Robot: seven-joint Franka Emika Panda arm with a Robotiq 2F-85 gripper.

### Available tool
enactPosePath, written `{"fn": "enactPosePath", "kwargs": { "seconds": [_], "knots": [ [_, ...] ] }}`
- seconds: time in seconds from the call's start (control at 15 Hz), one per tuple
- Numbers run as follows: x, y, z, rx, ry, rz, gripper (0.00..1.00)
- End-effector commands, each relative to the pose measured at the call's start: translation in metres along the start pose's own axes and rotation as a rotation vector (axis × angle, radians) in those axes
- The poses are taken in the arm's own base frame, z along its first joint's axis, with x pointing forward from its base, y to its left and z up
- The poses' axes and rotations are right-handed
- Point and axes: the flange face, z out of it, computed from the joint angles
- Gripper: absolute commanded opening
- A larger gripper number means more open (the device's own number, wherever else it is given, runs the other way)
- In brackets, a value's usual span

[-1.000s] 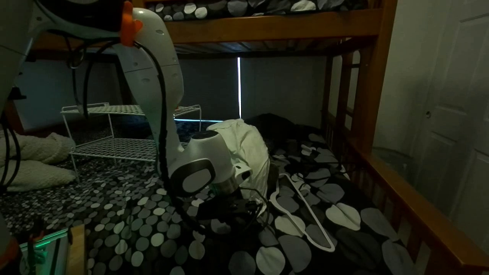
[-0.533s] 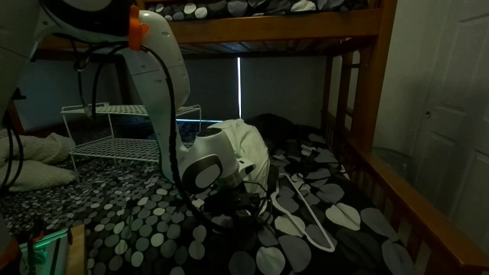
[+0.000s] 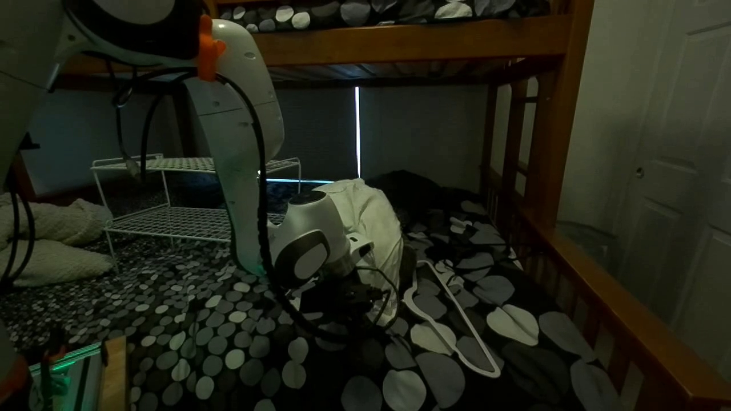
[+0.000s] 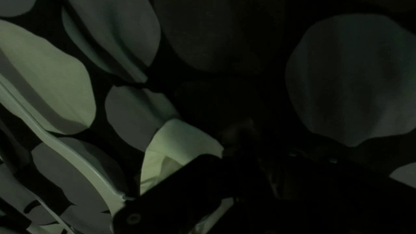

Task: Move the package from the bed to the orange bowl

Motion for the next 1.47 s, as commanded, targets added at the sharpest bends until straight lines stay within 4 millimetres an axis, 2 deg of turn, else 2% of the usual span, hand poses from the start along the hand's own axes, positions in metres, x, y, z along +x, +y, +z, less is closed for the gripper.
{"fn": "enactPosePath", "kwargs": {
  "seconds": [0.0,0.07,0.27,0.47,0.53,0.6,0.87,1.07,1.2,1.4],
  "knots": [
    [-0.009,0.002,0.007,-0.001,0.007,-0.003,0.0],
    [-0.01,0.002,0.006,-0.001,0.002,-0.004,0.0],
    [-0.01,-0.006,-0.018,0.013,0.021,-0.037,0.01],
    [-0.014,-0.045,-0.064,0.073,0.082,-0.166,0.01],
    [-0.013,-0.058,-0.068,0.096,0.105,-0.202,0.01],
    [-0.019,-0.059,-0.077,0.097,0.098,-0.234,0.01],
    [-0.052,-0.036,-0.117,0.019,-0.006,-0.265,0.01],
    [-0.057,-0.007,-0.151,-0.113,0.048,-0.259,0.01],
    [-0.045,0.013,-0.167,-0.186,0.104,-0.227,0.01],
    [-0.012,0.024,-0.181,-0.235,0.178,-0.237,0.01]
  ]
}}
